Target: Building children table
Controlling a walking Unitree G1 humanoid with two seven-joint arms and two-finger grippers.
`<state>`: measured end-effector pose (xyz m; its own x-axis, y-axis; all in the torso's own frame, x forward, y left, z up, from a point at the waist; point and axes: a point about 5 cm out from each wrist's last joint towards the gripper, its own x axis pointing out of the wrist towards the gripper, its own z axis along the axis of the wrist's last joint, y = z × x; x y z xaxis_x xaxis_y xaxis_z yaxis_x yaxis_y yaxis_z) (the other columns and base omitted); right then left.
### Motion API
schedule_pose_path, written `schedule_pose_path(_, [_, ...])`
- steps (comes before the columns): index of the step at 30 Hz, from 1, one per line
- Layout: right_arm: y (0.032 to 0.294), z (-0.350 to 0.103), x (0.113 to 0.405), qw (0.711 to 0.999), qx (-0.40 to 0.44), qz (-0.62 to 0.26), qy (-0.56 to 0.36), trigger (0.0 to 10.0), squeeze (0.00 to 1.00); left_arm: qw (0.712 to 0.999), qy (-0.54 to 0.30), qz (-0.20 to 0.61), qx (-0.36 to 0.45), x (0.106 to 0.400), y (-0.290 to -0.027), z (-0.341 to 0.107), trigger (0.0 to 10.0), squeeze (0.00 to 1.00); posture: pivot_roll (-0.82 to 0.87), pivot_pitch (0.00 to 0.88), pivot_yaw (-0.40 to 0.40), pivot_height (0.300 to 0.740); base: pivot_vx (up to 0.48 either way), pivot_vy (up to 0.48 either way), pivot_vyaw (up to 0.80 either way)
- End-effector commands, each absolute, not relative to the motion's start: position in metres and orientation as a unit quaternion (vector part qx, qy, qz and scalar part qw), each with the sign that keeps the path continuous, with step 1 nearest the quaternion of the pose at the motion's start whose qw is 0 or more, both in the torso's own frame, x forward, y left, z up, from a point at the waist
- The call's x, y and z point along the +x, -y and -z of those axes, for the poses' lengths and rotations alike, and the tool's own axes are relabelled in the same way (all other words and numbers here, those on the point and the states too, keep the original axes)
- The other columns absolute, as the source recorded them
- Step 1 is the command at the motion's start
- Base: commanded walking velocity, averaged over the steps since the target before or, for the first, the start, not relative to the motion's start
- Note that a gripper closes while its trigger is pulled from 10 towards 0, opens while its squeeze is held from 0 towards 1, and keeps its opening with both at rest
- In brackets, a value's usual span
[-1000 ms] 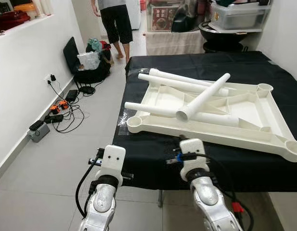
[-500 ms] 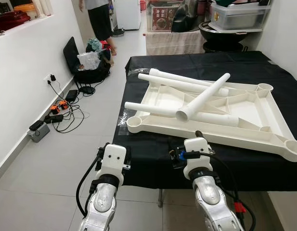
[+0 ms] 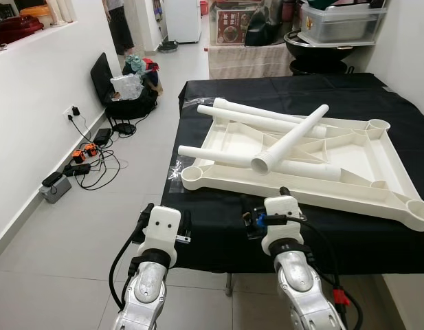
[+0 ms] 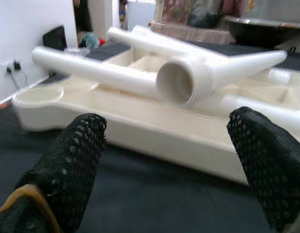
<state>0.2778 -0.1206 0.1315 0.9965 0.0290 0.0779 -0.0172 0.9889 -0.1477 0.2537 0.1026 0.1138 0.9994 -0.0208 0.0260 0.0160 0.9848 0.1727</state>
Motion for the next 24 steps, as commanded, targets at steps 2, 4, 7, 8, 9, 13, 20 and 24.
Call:
schedule_pose_path(2, [0.123,-0.147,0.286,0.996,-0.064,-0.002,0.061,10.0,0.00,0.996,0.015,0.013,0.089,0.255,-0.104,-0.116,10.0,0.00,0.02,0.000,0.014,0.740,0.000,0.000,0.00])
schedule_pose_path(4, [0.124,-0.159,0.295,0.996,-0.055,0.006,0.070,10.0,0.00,0.996,0.019,0.017,0.085,0.257,-0.104,-0.119,10.0,0.00,0.03,0.000,0.011,0.740,0.000,0.000,0.00])
schedule_pose_path(7, [0.126,-0.169,0.305,0.997,-0.027,0.013,0.071,10.0,0.00,0.997,0.022,0.018,0.078,0.259,-0.106,-0.122,10.0,0.00,0.03,0.000,0.011,0.740,0.000,0.000,0.00])
schedule_pose_path(8, [0.126,-0.177,0.313,0.997,-0.009,0.018,0.071,10.0,0.00,0.997,0.027,0.018,0.075,0.262,-0.108,-0.126,10.0,0.00,0.03,0.000,0.007,0.740,0.000,0.000,0.00])
schedule_pose_path(9, [0.126,-0.185,0.321,0.997,0.028,0.019,0.063,10.0,0.00,0.997,0.031,0.016,0.073,0.265,-0.111,-0.130,10.0,0.00,0.04,0.000,0.006,0.740,0.000,0.000,0.00])
schedule_pose_path(13, [0.121,-0.202,0.335,0.996,0.069,0.007,0.062,10.0,0.00,0.996,0.048,0.015,0.075,0.271,-0.116,-0.141,10.0,0.00,0.04,0.000,0.003,0.740,0.000,0.000,0.00])
schedule_pose_path(20, [0.117,-0.225,0.340,0.991,0.050,-0.021,0.126,10.0,0.00,0.994,0.086,0.013,0.066,0.278,-0.116,-0.164,10.0,0.00,0.05,0.000,-0.010,0.740,0.000,0.000,0.00])
schedule_pose_path(24, [0.117,-0.223,0.336,0.990,0.050,-0.018,0.133,10.0,0.00,0.991,0.118,0.009,0.058,0.281,-0.115,-0.183,10.0,0.00,0.04,0.000,-0.007,0.740,0.000,0.000,-0.60])
